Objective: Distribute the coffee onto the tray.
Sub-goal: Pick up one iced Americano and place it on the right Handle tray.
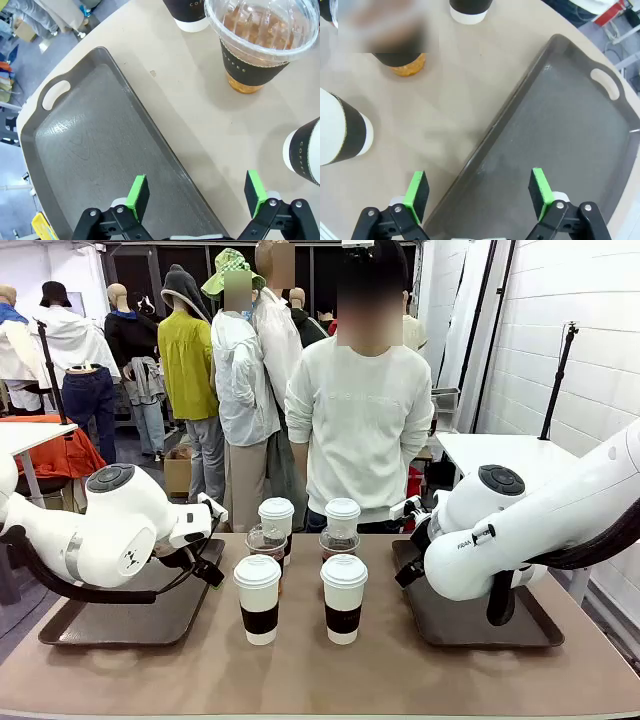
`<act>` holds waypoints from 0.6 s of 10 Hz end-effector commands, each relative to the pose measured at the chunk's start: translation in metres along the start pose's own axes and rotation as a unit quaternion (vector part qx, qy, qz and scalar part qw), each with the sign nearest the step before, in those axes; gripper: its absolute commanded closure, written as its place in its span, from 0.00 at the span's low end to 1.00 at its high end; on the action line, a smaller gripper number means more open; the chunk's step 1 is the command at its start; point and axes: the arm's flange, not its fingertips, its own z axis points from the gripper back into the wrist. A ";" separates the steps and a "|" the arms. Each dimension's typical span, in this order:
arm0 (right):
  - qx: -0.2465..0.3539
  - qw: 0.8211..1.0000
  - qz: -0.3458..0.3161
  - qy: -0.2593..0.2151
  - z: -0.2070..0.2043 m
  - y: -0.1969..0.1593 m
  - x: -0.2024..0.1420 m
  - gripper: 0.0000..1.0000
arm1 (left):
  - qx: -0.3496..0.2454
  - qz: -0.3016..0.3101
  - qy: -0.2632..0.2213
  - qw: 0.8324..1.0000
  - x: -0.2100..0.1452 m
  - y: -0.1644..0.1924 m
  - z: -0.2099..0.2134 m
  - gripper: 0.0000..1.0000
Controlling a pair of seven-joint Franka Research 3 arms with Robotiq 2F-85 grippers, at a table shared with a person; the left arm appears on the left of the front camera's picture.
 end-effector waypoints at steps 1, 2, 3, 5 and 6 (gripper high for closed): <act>0.000 1.000 0.001 -0.003 0.001 0.001 0.001 0.00 | 0.000 0.000 -0.001 1.000 0.003 -0.001 -0.001 0.00; 0.000 1.000 0.001 -0.003 0.001 0.001 0.001 0.00 | 0.000 0.000 -0.001 1.000 0.003 -0.001 -0.001 0.00; 0.000 1.000 0.001 -0.003 0.001 0.001 0.001 0.00 | 0.000 0.000 -0.001 1.000 0.003 -0.001 -0.001 0.00; 0.000 1.000 0.001 -0.003 0.001 0.001 0.001 0.00 | 0.000 0.000 -0.001 1.000 0.003 -0.001 -0.001 0.00; 0.000 1.000 0.001 -0.003 0.001 0.001 0.001 0.00 | 0.000 0.000 -0.001 1.000 0.003 -0.001 -0.001 0.00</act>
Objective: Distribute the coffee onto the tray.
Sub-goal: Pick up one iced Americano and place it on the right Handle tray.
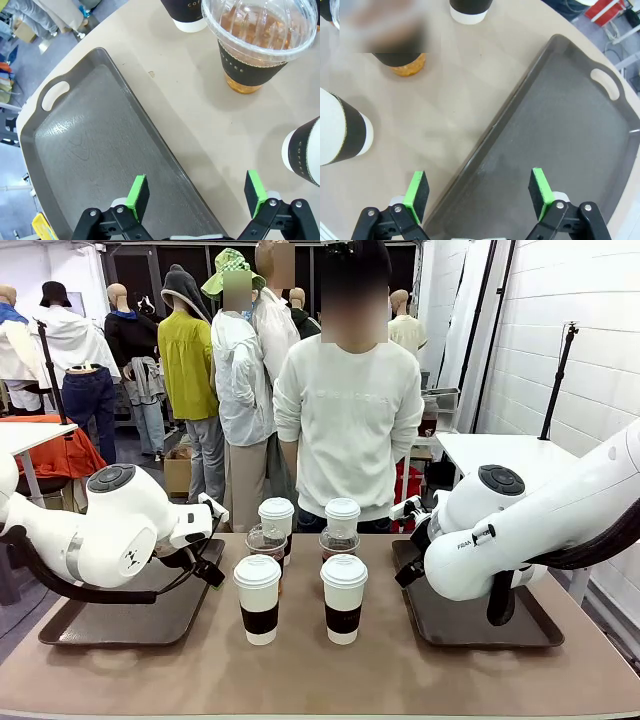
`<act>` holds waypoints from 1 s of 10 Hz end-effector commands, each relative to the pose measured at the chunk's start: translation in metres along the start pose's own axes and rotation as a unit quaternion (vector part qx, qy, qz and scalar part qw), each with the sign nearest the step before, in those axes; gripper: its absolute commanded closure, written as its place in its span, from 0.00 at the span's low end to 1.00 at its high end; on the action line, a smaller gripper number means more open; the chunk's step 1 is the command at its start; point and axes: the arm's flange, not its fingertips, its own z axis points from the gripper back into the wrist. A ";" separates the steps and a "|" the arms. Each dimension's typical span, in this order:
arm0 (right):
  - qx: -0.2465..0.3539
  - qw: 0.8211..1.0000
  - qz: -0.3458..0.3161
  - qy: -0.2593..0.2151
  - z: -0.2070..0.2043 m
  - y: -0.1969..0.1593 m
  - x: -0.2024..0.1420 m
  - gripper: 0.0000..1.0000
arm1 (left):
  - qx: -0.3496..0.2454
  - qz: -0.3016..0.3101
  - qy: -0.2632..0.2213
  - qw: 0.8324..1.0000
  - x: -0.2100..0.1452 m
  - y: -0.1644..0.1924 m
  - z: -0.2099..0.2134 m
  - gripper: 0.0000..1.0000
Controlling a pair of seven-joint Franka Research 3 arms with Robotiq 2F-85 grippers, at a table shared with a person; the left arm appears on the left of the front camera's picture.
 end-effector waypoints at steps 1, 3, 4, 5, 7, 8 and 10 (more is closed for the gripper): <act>0.000 1.000 0.001 -0.003 0.001 0.000 0.001 0.00 | 0.000 0.002 -0.001 1.000 0.003 0.001 -0.001 0.00; 0.000 1.000 0.001 -0.003 0.001 0.000 0.001 0.00 | 0.000 0.002 -0.001 1.000 0.003 0.001 -0.001 0.00; 0.000 1.000 0.001 -0.003 0.001 0.000 0.001 0.00 | 0.000 0.002 -0.001 1.000 0.003 0.001 -0.001 0.00; 0.000 1.000 0.001 -0.003 0.001 0.000 0.001 0.00 | 0.000 0.002 -0.001 1.000 0.003 0.001 -0.001 0.00; 0.000 1.000 0.001 -0.003 0.001 0.000 0.001 0.00 | 0.000 0.002 -0.001 1.000 0.003 0.001 -0.001 0.00; 0.000 1.000 0.001 -0.003 0.001 0.000 0.001 0.00 | 0.000 0.002 -0.001 1.000 0.003 0.001 -0.001 0.00; 0.010 1.000 -0.003 -0.009 0.016 -0.006 0.002 0.00 | 0.013 0.004 -0.001 1.000 0.008 0.006 0.019 0.00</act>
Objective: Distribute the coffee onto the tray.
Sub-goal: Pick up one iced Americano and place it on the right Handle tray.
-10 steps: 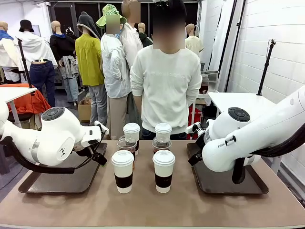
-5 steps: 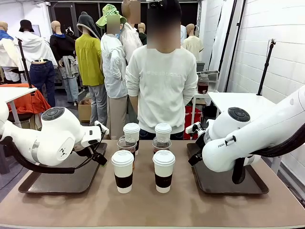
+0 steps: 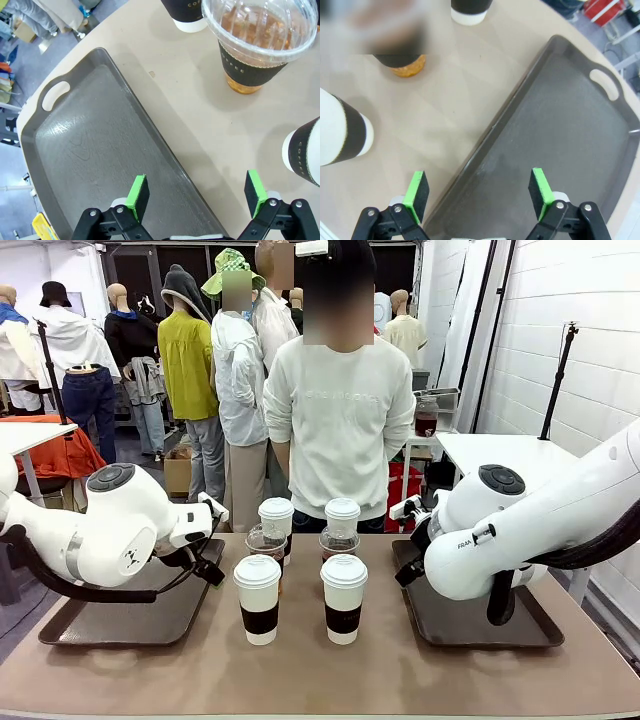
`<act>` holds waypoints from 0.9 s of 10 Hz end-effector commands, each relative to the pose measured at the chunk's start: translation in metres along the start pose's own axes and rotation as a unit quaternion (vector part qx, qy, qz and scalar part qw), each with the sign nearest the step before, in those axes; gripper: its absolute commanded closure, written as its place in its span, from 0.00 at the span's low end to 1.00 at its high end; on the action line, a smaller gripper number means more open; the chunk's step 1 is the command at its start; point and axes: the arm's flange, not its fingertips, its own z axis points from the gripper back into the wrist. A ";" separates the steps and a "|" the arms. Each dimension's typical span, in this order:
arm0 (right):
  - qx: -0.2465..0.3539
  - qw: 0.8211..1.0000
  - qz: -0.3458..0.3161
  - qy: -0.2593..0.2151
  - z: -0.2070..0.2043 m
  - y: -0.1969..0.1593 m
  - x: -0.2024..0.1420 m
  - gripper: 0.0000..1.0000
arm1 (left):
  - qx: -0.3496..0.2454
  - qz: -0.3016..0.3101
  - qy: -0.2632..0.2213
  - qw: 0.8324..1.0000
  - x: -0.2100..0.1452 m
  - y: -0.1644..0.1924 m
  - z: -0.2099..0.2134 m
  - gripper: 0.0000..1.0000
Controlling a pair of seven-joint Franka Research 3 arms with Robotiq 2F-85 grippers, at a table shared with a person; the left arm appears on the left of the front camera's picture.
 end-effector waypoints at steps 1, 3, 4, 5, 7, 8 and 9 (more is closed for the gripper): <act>0.009 1.000 0.001 -0.010 0.031 -0.012 0.003 0.00 | 0.020 0.009 -0.003 1.000 0.011 0.008 0.031 0.00; 0.021 0.999 0.001 -0.029 0.057 -0.022 0.010 0.00 | 0.011 0.002 -0.017 1.000 0.026 0.008 0.063 0.00; 0.036 0.999 0.005 -0.033 0.071 -0.022 0.013 0.00 | 0.006 -0.005 -0.018 1.000 0.033 0.006 0.080 0.00; 0.034 0.999 0.009 -0.038 0.085 -0.022 0.016 0.00 | 0.007 -0.017 -0.025 1.000 0.037 0.004 0.097 0.00; 0.025 0.998 0.026 -0.047 0.116 -0.019 0.022 0.00 | 0.008 -0.032 -0.032 0.999 0.050 0.004 0.132 0.00; 0.019 0.998 0.033 -0.050 0.130 -0.017 0.025 0.00 | 0.018 -0.031 -0.036 0.999 0.053 0.005 0.146 0.00; 0.019 0.998 0.037 -0.057 0.142 -0.017 0.026 0.00 | 0.015 -0.030 -0.041 0.999 0.054 0.007 0.154 0.00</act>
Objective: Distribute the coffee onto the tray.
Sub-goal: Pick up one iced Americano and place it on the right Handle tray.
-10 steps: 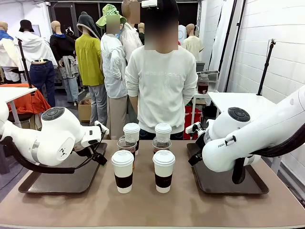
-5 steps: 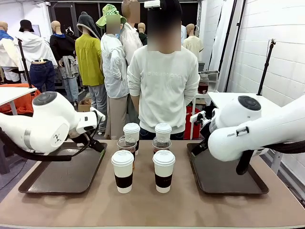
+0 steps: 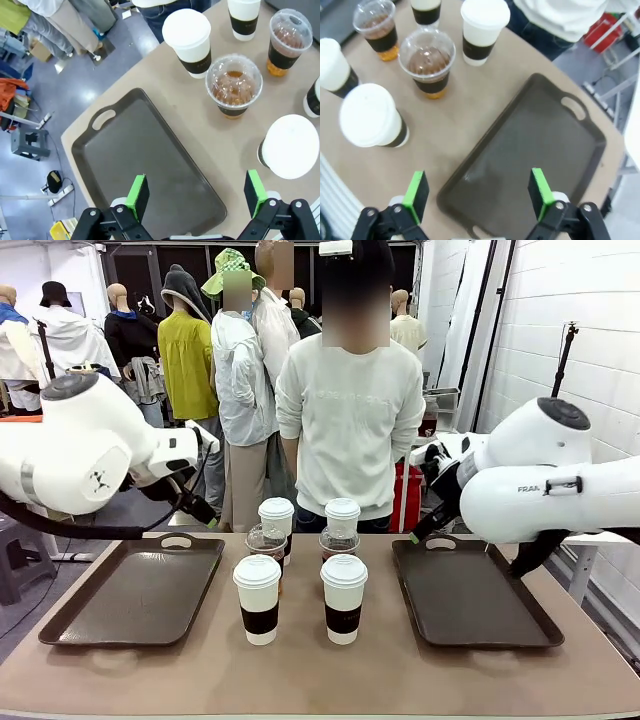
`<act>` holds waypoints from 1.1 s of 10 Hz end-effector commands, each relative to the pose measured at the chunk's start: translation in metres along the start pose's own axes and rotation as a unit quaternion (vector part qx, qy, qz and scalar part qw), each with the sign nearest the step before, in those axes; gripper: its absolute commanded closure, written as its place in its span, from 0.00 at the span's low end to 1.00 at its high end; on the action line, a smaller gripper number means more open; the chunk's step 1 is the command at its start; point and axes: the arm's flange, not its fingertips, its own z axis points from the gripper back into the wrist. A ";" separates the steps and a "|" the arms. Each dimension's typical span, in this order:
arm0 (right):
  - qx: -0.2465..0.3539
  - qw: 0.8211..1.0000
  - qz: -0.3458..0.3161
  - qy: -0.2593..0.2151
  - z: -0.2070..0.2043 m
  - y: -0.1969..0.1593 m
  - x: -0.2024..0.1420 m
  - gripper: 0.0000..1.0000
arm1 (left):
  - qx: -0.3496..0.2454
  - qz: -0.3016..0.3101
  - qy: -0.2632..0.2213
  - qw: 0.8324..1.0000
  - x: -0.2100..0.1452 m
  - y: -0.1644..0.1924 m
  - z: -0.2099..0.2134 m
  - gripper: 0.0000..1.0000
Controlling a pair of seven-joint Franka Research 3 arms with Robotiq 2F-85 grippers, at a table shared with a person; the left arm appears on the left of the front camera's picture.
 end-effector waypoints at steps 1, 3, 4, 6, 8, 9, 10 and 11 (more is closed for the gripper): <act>0.012 1.000 0.022 -0.009 0.015 -0.003 0.002 0.00 | -0.004 -0.004 -0.004 1.000 -0.001 0.009 0.004 0.00; 0.062 0.996 0.040 -0.046 0.032 -0.013 -0.001 0.00 | -0.044 -0.009 -0.036 0.998 -0.004 0.022 0.014 0.00; 0.084 0.994 0.049 -0.058 0.038 -0.020 -0.003 0.00 | -0.061 -0.011 -0.060 0.996 -0.006 0.033 0.022 0.00; 0.125 0.986 0.069 -0.082 0.048 -0.031 -0.006 0.00 | -0.084 -0.021 -0.097 0.992 -0.010 0.053 0.028 0.00; 0.159 0.978 0.078 -0.107 0.054 -0.043 -0.009 0.00 | -0.124 -0.070 -0.143 0.979 -0.016 0.066 0.032 0.00; 0.175 0.974 0.082 -0.119 0.057 -0.046 -0.010 0.00 | -0.146 -0.073 -0.168 0.972 -0.018 0.072 0.035 0.00; 0.189 0.969 0.088 -0.132 0.059 -0.048 -0.010 0.00 | -0.173 -0.067 -0.192 0.964 -0.022 0.078 0.037 0.00; 0.196 0.966 0.090 -0.140 0.060 -0.050 -0.009 0.00 | -0.184 -0.065 -0.208 0.958 -0.025 0.080 0.041 0.00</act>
